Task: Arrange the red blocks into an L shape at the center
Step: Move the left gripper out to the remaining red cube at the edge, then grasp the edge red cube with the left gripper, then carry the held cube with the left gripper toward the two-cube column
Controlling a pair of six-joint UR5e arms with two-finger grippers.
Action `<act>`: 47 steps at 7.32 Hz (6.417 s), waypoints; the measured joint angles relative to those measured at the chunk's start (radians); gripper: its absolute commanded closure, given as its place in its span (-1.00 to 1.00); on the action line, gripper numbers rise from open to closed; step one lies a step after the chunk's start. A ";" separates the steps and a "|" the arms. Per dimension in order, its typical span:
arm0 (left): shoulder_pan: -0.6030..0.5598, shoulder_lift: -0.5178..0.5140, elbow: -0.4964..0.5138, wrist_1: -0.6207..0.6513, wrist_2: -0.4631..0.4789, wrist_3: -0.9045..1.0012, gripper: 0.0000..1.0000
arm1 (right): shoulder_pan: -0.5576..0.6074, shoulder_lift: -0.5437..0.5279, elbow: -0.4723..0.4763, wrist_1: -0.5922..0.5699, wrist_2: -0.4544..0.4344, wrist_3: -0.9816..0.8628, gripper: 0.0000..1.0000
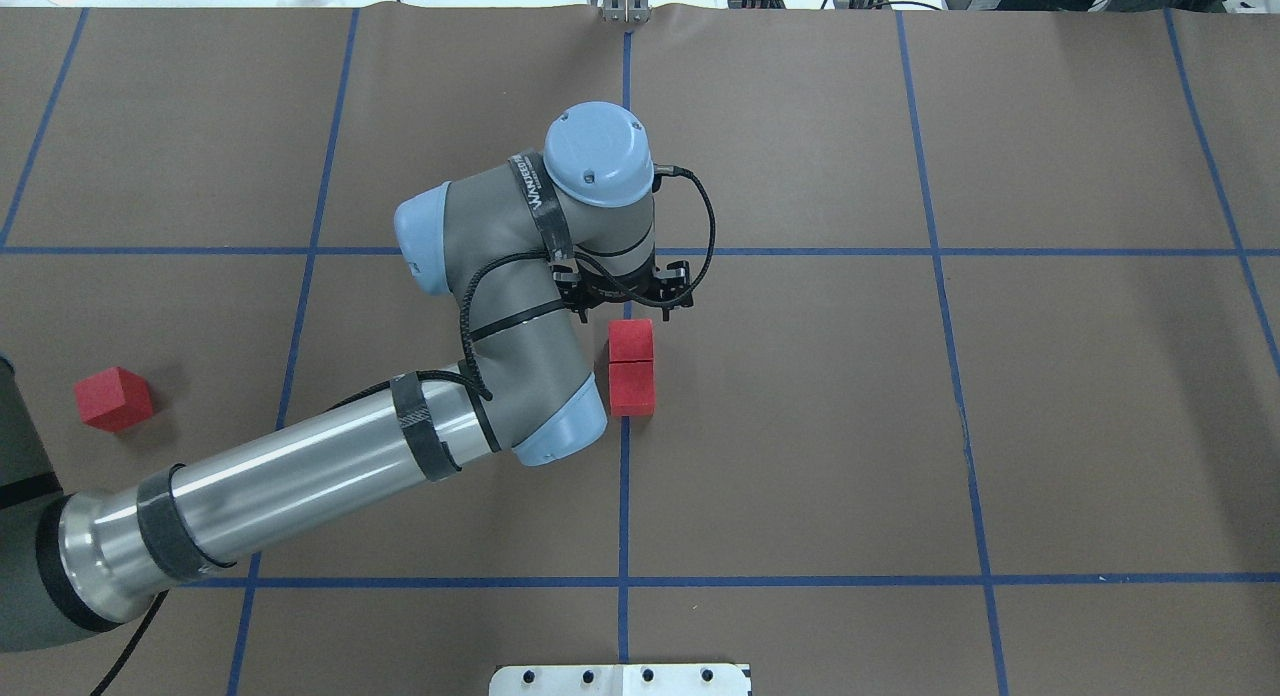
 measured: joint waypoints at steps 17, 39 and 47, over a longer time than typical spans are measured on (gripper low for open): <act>-0.334 1.122 -0.395 -0.705 -0.230 1.117 -0.97 | 0.000 -0.001 -0.015 0.001 0.000 0.000 -0.99; -0.203 0.480 -0.407 -0.166 -0.047 1.275 1.00 | 0.000 -0.002 -0.022 0.000 0.000 0.003 -0.99; 0.017 0.184 -0.263 0.053 0.060 1.469 0.87 | 0.000 -0.004 -0.033 0.000 0.001 0.008 -0.99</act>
